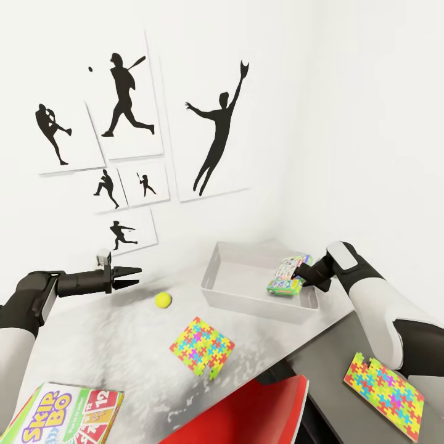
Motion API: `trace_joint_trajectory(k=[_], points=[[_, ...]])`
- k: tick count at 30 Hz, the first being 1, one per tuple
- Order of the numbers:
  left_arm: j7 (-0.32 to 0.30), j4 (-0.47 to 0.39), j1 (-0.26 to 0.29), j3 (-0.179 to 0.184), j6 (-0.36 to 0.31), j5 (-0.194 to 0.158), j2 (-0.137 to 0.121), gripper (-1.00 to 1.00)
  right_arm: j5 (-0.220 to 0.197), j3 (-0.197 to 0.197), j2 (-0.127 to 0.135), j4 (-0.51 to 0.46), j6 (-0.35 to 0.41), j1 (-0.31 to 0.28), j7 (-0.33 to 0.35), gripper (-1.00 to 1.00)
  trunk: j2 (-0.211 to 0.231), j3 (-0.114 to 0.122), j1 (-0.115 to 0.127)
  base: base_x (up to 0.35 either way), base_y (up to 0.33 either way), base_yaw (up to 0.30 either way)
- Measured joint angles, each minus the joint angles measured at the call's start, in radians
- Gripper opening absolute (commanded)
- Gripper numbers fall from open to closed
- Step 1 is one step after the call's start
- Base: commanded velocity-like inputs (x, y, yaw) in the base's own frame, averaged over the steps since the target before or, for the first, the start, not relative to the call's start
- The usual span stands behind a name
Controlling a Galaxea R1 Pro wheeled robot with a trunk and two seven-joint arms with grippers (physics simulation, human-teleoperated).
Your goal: Put all the toys in the child's room - the three board games (two on the bed and one on the table), the two jigsaw puzzles on the table, and the tennis ball on the table - inside the toy box on the table in the child's room.
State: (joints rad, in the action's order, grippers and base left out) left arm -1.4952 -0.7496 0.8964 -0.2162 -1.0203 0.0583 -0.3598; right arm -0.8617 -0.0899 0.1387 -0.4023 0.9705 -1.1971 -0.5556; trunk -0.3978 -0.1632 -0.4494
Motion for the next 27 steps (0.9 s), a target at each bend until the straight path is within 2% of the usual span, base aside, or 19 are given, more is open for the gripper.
trace_joint_trajectory(k=[1, 2, 7, 15, 27], points=[[0.000, 0.000, 0.000, 0.000, 0.000, 0.000, 0.000, 1.00, 0.001, 0.000, 0.000, 0.000, 0.000, 0.000, 0.000, -1.00, 0.000, 0.000, 0.000, 0.000, 0.000, 0.000], [0.000, 0.000, 0.000, 0.000, 0.000, 0.000, 0.000, 1.00, 0.002, 0.000, 0.000, 0.000, 0.000, 0.000, 0.000, 1.00, 0.000, 0.000, 0.000, 0.000, 0.000, 0.000], [0.000, 0.000, 0.000, 0.000, 0.000, 0.002, 0.000, 1.00, 0.003, 0.000, -0.002, 0.000, 0.000, 0.000, 0.000, 1.00, 0.000, 0.000, 0.000, 0.000, 0.000, 0.000], [0.000, 0.000, 0.000, 0.000, 0.000, 0.001, 0.001, 1.00, 0.002, 0.048, -0.006, 0.000, -0.001, 0.000, -0.001, 1.00, 0.000, 0.000, 0.000, 0.000, 0.000, 0.000], [0.000, 0.000, 0.000, 0.000, 0.000, 0.001, 0.001, 1.00, 0.002, 0.052, -0.006, 0.000, -0.002, 0.000, -0.001, 1.00, 0.000, 0.000, 0.000, 0.000, 0.000, 0.000]])
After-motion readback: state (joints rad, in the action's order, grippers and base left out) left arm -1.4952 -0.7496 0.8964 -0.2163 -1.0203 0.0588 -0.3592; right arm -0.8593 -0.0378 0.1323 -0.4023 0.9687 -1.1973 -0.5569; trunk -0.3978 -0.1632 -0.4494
